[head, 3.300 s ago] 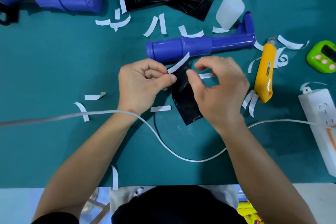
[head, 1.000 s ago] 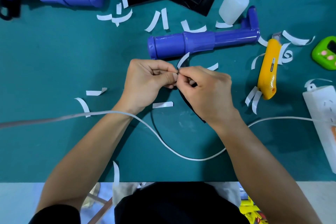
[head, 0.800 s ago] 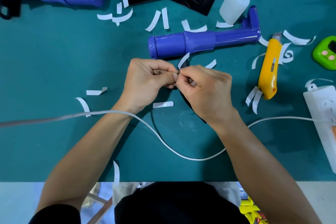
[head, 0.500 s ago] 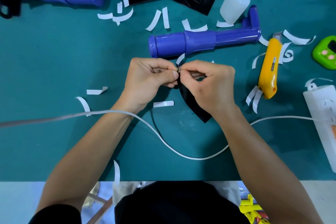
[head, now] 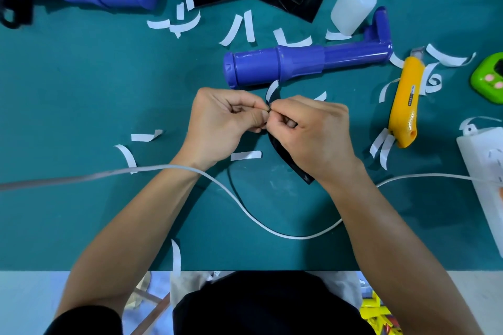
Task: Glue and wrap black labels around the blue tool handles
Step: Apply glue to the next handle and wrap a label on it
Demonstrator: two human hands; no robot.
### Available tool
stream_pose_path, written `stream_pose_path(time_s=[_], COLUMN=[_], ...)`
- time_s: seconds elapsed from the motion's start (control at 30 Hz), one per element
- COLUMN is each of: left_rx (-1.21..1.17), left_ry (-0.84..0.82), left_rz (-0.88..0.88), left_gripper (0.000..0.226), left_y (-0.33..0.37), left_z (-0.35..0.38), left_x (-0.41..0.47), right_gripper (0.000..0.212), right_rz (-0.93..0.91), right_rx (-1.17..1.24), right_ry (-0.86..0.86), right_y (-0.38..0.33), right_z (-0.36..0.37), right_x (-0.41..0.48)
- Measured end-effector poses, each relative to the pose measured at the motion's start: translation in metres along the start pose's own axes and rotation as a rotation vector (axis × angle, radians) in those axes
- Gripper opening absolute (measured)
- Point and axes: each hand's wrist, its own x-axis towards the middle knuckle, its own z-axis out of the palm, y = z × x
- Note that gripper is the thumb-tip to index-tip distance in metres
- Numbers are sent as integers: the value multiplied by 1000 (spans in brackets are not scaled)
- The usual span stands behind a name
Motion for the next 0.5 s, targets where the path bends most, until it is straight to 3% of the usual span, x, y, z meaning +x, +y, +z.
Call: stream_pose_path(time_s=[0.23, 0.5], left_rx=[-66, -67], left_ry=[0, 12], left_rz=[-35, -51], left_gripper=[31, 28], left_y=[1, 2], left_z=[1, 1], left_x=[1, 1], right_gripper=[21, 15], right_rz=[176, 429], right_rx=[204, 506], right_ry=[-30, -221], right_y=[1, 12], right_z=[1, -5], right_x=[3, 11])
